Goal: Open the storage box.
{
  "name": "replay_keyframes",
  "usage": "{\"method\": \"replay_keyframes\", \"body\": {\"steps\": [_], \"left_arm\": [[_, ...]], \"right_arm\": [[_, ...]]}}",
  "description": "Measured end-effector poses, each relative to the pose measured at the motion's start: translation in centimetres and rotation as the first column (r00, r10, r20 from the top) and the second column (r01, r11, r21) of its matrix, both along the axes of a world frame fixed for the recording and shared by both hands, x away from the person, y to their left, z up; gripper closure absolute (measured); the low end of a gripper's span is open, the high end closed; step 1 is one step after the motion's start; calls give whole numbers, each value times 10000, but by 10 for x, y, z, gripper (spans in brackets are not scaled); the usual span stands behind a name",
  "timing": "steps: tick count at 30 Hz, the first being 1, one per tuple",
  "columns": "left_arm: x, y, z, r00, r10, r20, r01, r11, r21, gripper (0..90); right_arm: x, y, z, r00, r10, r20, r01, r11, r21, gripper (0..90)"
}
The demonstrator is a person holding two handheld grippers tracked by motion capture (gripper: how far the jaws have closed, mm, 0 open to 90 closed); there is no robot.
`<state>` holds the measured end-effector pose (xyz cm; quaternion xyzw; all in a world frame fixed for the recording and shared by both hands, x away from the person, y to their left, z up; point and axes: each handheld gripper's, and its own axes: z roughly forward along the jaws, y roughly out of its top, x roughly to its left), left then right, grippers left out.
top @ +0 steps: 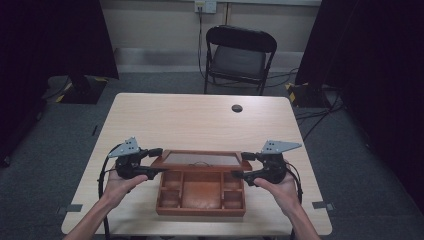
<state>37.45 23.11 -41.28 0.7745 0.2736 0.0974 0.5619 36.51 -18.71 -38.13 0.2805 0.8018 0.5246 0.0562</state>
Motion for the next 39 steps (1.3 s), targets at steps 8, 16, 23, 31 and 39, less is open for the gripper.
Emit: {"method": "replay_keyframes", "body": {"steps": [8, 16, 23, 31, 39], "left_arm": [[3, 3, 3, 9998, 215, -9, -215, 9998, -5, 292], [5, 2, 5, 9998, 215, 19, -215, 9998, -32, 355], [7, 2, 8, 9999, 128, -18, -128, 9999, 9, 380], [11, 1, 12, 9998, 184, -58, -183, 9998, 95, 387], [14, 1, 14, 9991, 416, -5, -416, 9989, -222, 393]], "right_arm": [[6, -1, 2, 9999, -164, 16, 164, 9998, 61, 250], [11, 0, 3, 9998, -189, -5, 189, 9997, 130, 287], [14, 1, 2, 9997, -232, 44, 231, 9996, 163, 322], [19, 1, 4, 9993, -365, 80, 362, 9989, 299, 355], [25, 1, 6, 9987, -495, 92, 491, 9979, 416, 411]]}}
